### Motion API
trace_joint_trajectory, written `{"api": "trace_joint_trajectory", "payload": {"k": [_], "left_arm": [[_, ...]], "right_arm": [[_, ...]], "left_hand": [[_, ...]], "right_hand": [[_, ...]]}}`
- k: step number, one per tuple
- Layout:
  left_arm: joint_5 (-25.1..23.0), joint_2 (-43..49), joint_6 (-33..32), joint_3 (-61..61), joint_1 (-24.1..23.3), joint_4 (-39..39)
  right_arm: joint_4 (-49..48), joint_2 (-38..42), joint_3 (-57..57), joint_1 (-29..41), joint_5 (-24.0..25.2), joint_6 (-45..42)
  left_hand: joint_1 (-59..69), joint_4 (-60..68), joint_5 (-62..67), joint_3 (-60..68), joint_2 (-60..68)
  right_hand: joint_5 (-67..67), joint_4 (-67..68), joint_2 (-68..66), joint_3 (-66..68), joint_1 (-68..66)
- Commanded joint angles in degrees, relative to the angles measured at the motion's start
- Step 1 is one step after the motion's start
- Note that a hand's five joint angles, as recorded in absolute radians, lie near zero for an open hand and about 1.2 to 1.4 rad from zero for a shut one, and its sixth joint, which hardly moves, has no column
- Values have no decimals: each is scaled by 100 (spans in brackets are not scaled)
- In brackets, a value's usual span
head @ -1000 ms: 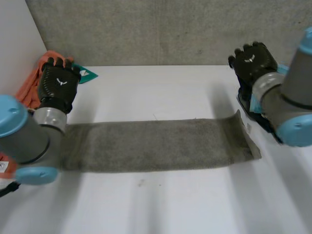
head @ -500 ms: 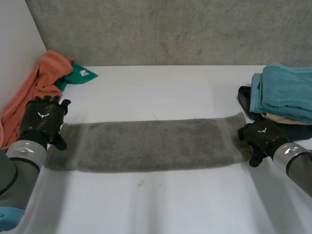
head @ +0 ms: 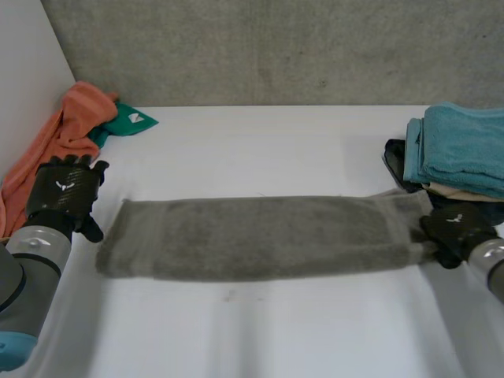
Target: Fold the laundry.
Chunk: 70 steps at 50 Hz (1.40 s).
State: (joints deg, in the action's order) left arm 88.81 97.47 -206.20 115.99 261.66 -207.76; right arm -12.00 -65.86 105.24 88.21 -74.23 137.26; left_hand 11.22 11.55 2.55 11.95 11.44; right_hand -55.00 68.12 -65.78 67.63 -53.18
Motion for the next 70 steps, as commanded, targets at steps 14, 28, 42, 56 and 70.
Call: {"api": "trace_joint_trajectory", "payload": {"k": [14,28,42,56,70], "left_arm": [[13,-96,0,64,17,16],[31,-369,9,64,17,25],[40,-413,9,-7,-45,16],[49,-281,53,-471,-509,-1],[58,175,606,-1281,-1951,-46]], "right_arm": [[154,-1824,481,-1712,75,-2204],[-110,-877,-1232,2716,-74,-1747],[-189,1655,-3088,5205,-110,-1755],[-136,1631,-2896,5338,-31,-1467],[1093,-374,-1894,3458,-549,1882]], "left_hand": [[1,-32,-132,-73,-21],[-33,-66,-166,-107,-55],[-33,-66,-166,-107,-55],[-66,-99,-199,-140,-88],[1,-32,-132,-73,-21]], "right_hand": [[-1500,1188,-1422,1237,-2682],[-1500,1188,-1422,1237,-2682],[-1500,1188,-1422,1237,-2682],[3652,-3964,3729,-3914,2469],[5500,-5812,5578,-5763,4318]]}}
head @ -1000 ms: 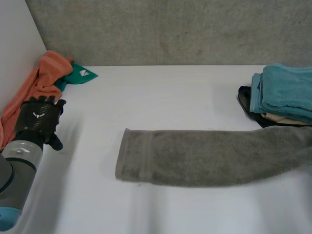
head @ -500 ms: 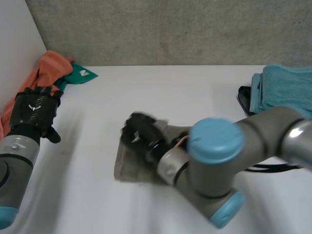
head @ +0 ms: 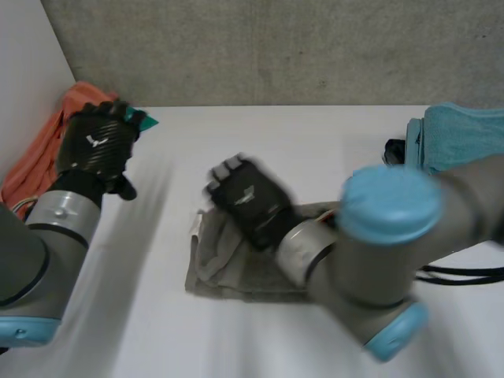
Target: Fold the laundry.
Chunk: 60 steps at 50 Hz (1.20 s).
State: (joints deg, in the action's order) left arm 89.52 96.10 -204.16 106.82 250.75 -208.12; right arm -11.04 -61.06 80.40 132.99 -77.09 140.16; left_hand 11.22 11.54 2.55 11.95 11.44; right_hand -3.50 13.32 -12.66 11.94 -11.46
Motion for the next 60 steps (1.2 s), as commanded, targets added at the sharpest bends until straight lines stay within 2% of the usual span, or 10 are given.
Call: {"api": "trace_joint_trajectory", "payload": {"k": [1,6,13,20,24,34,46,57,58,60], "left_arm": [[-22,374,446,-399,-966,-9],[-40,943,570,-635,-1694,17],[-40,1954,544,-1057,-2249,52],[57,2685,517,-1479,-2206,61],[372,2958,465,-1717,-2180,201],[1559,3028,-28,-1709,-1626,448],[1612,2782,-37,-1296,-1775,457],[1630,2361,16,-1085,-1889,457],[1630,2334,16,-1076,-1889,457],[1630,2308,16,-1049,-1898,457]], "right_arm": [[1155,-985,818,-1186,-237,1680],[1139,-1250,1574,-1776,-140,1602],[798,-1409,2418,-2058,-17,1461],[217,-1426,2937,-2041,9,1452],[59,-1391,3026,-1988,-8,1391],[-250,-1286,3184,-1988,-140,943],[-267,-1198,3202,-2032,-439,653],[-338,-1154,3254,-2032,-439,661],[-338,-1154,3254,-2032,-430,670],[-338,-1171,3263,-2041,-421,688]], "left_hand": [[1,-32,-132,-73,-21],[18,-15,-115,-56,-4],[101,69,-32,28,79],[253,220,120,179,231],[270,237,137,196,248],[354,322,221,280,332],[287,254,154,213,265],[236,204,104,163,215],[236,204,103,163,214],[220,187,87,146,198]], "right_hand": [[350,-332,266,-194,146],[350,-332,266,-194,146],[-295,313,-379,451,-499],[-1272,1290,-1357,1428,-1477],[-1340,1358,-1424,1496,-1544],[-2164,2182,-2249,2321,-2369],[-3476,3494,-3560,3632,-3680],[-3560,3578,-3645,3716,-3765],[-3744,3762,-3828,3900,-3948],[-5471,5489,-5556,5628,-5676]]}}
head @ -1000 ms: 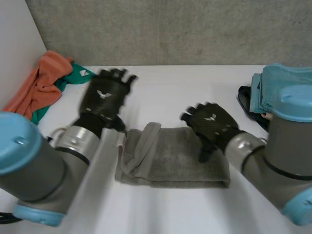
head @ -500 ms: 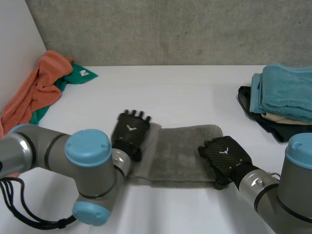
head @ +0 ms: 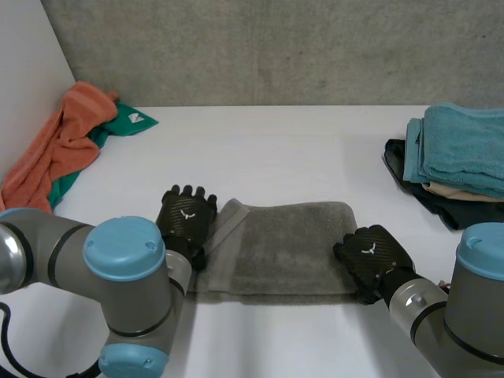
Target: Fold the laundry.
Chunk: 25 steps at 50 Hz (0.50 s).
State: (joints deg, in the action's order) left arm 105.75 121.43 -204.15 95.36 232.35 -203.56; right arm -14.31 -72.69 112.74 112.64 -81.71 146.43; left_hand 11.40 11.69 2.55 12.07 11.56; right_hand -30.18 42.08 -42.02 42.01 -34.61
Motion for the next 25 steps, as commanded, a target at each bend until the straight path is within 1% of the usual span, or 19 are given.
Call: {"api": "trace_joint_trajectory", "payload": {"k": [1,2,15,25], "left_arm": [[7,-225,16,97,-59,0],[16,-225,16,97,-59,0],[33,-50,-63,-157,91,-79],[130,39,-72,-255,284,-61]], "right_arm": [[-11,-9,29,-5,50,61],[-11,-9,29,-5,50,61],[77,-334,169,-58,23,-9],[69,-316,266,-163,85,-167]], "left_hand": [[201,172,86,134,185],[201,172,86,134,185],[184,155,69,117,168],[184,155,69,117,168]], "right_hand": [[-3493,3303,-3309,3310,-4050],[-3977,3787,-3793,3794,-4534],[-3982,3792,-3798,3799,-4539],[-3982,3792,-3798,3799,-4539]]}}
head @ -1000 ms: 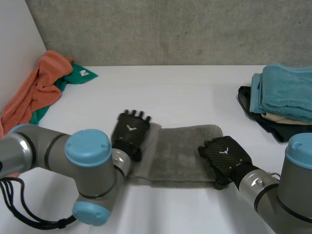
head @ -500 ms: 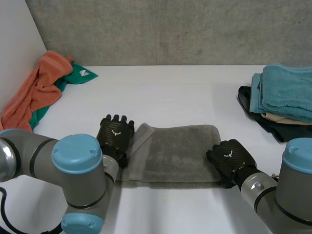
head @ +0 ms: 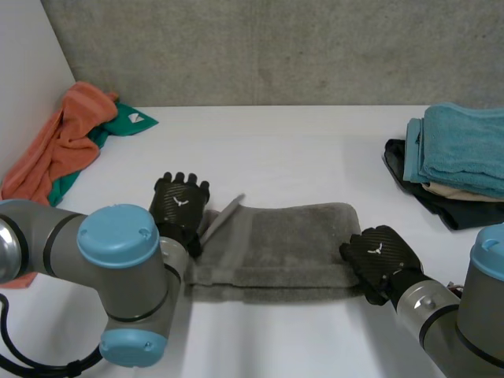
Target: Fold the laundry.
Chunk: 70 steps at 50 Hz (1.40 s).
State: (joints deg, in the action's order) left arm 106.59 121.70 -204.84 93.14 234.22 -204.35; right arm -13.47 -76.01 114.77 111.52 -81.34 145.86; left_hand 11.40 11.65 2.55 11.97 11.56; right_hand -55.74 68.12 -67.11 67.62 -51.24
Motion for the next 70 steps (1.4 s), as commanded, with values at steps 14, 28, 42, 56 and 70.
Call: {"api": "trace_joint_trajectory", "payload": {"k": [14,28,42,56,70], "left_arm": [[28,-287,32,257,44,71],[2,-1315,76,705,132,88],[2,-2010,93,1083,739,88],[-16,-2133,479,1048,941,88],[-1044,-1993,1297,618,-149,79]], "right_arm": [[3,-1,-51,-61,-22,-268],[55,-81,-1237,527,65,-1666],[64,1491,-2855,2487,1338,-1772],[90,1643,-3101,2463,858,-597],[1189,526,-2609,705,778,3616]], "left_hand": [[134,109,19,77,118],[33,8,-82,-24,17],[16,-9,-98,-41,0],[-34,-59,-149,-91,-50],[16,-9,-98,-41,0]], "right_hand": [[-1426,1188,-1289,1238,-2876],[-1426,1188,-1289,1238,-2876],[-1426,1188,-1289,1238,-2876],[5574,-5812,5711,-5762,4124],[5574,-5812,5711,-5762,4124]]}}
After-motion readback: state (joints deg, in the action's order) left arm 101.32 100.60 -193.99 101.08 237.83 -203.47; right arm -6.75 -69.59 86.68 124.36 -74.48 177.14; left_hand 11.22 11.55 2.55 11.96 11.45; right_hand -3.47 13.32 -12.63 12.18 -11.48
